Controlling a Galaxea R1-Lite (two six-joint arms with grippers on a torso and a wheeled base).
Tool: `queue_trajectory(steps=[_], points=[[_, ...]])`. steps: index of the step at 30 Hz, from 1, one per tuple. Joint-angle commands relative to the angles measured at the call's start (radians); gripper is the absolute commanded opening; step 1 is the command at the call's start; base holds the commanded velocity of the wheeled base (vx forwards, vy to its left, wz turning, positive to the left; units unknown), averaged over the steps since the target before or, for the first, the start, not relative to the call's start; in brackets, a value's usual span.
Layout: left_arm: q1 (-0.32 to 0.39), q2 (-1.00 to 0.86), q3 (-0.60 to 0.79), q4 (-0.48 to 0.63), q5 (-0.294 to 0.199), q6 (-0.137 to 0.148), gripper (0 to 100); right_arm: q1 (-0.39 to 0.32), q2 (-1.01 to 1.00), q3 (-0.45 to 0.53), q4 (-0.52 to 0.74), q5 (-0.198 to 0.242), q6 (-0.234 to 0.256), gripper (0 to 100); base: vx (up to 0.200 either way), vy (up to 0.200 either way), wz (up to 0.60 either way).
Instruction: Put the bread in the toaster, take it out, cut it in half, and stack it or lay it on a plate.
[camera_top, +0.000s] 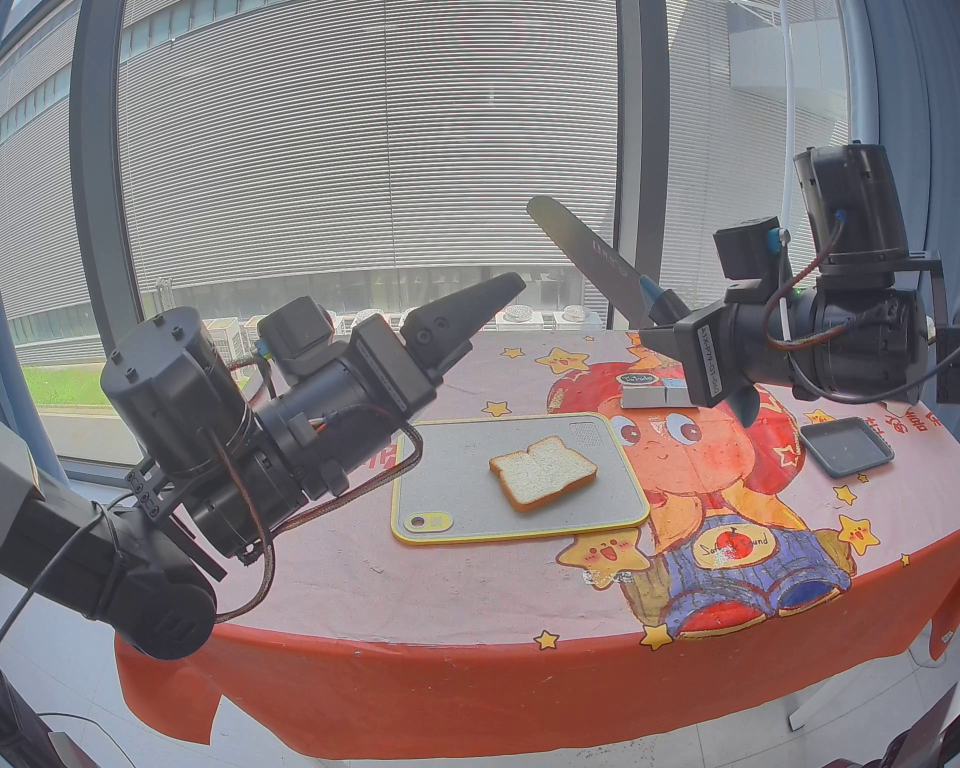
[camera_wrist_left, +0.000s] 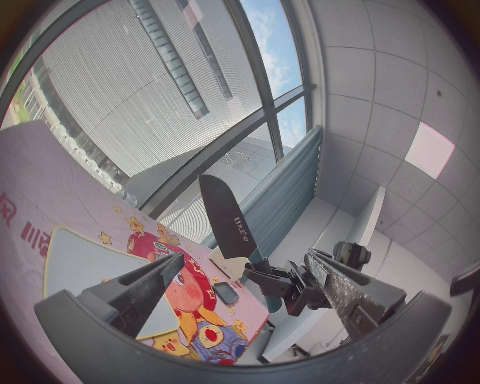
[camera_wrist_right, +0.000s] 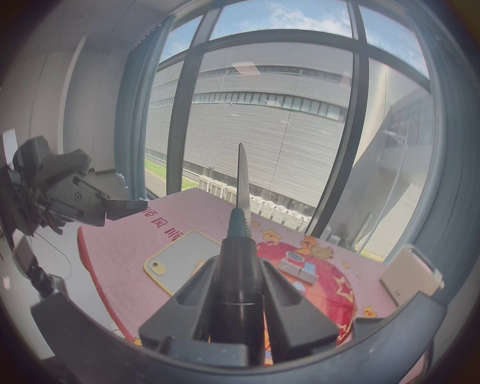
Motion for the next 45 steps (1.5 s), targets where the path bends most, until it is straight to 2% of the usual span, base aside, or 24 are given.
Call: queue_trajectory(steps=[1, 3, 4, 5, 6, 9, 11, 12, 14, 16, 17, 20, 23, 25, 26, 28, 33, 40, 42, 43, 45], points=[[0.006, -0.027, 0.021, 0.001, 0.001, 0.114, 100, -0.036, 0.019, -0.022, 0.062, 0.07, 0.077, 0, 0.0, 0.0, 0.0], [0.011, -0.063, 0.052, 0.005, 0.001, 0.229, 100, -0.051, 0.0, -0.023, 0.14, 0.139, 0.122, 0, 0.0, 0.0, 0.0], [0.011, -0.066, 0.053, 0.005, 0.001, 0.235, 100, -0.053, -0.001, -0.023, 0.146, 0.144, 0.123, 0, 0.0, 0.0, 0.0], [0.011, -0.087, 0.067, 0.01, 0.003, 0.307, 100, -0.071, -0.021, -0.027, 0.198, 0.199, 0.12, 0, 0.0, 0.0, 0.0], [0.011, -0.101, 0.073, 0.014, 0.004, 0.347, 100, -0.08, -0.029, -0.028, 0.22, 0.228, 0.12, 0, 0.0, 0.0, 0.0], [0.011, -0.113, 0.061, 0.014, 0.003, 0.439, 100, -0.085, -0.043, -0.034, 0.241, 0.3, 0.152, 0, 0.0, 0.0, 0.0], [0.011, -0.112, 0.049, 0.016, 0.003, 0.471, 100, -0.085, -0.043, -0.031, 0.243, 0.308, 0.168, 0, 0.0, 0.0, 0.0], [0.011, -0.105, 0.032, 0.025, 0.0, 0.505, 100, -0.085, -0.044, -0.02, 0.249, 0.308, 0.175, 0, 0.0, 0.0, 0.0], [0.011, -0.104, 0.017, 0.068, -0.011, 0.536, 100, -0.085, -0.046, 0.007, 0.253, 0.305, 0.178, 0, 0.0, 0.0, 0.0], [0.011, -0.105, 0.007, 0.1, -0.028, 0.545, 100, -0.085, -0.05, 0.023, 0.253, 0.305, 0.18, 0, 0.0, 0.0, 0.0], [0.011, -0.107, -0.033, 0.177, -0.06, 0.571, 100, -0.085, -0.058, 0.058, 0.25, 0.305, 0.183, 0, 0.0, 0.0, 0.0], [0.006, -0.099, -0.1, 0.267, -0.062, 0.605, 100, -0.074, -0.055, 0.11, 0.237, 0.305, 0.183, 0, 0.0, 0.0, 0.0], [0.002, -0.089, -0.178, 0.338, -0.062, 0.62, 100, -0.065, -0.056, 0.144, 0.234, 0.31, 0.185, 0, 0.0, 0.0, 0.0], [0.0, -0.036, -0.237, 0.387, -0.063, 0.649, 100, -0.059, -0.059, 0.15, 0.232, 0.319, 0.186, 0, 0.0, 0.0, 0.0], [0.0, -0.007, -0.269, 0.398, -0.063, 0.669, 0, -0.059, -0.058, 0.148, 0.232, 0.322, 0.185, 0, 0.0, 0.0, 0.0], [0.002, 0.036, -0.313, 0.399, -0.066, 0.681, 0, -0.054, -0.058, 0.148, 0.232, 0.331, 0.188, 0, 0.0, 0.0, 0.0], [0.005, 0.115, -0.369, 0.398, -0.072, 0.685, 0, -0.042, -0.027, 0.19, 0.215, 0.325, 0.183, 0, 0.0, 0.0, 0.0], [0.011, 0.197, -0.445, 0.406, -0.071, 0.689, 0, -0.037, 0.007, 0.296, -0.035, 0.316, 0.18, 0, 0.0, 0.0, 0.0], [0.012, 0.211, -0.454, 0.406, -0.069, 0.689, 0, -0.03, 0.023, 0.309, -0.07, 0.307, 0.18, 0, 0.0, 0.0, 0.0], [0.012, 0.229, -0.462, 0.398, -0.069, 0.691, 0, -0.02, 0.049, 0.317, -0.105, 0.268, 0.18, 0, 0.0, 0.0, 0.0], [0.012, 0.24, -0.468, 0.398, -0.069, 0.694, 0, -0.022, 0.063, 0.317, -0.119, 0.236, 0.18, 0, 0.0, 0.0, 0.0]])
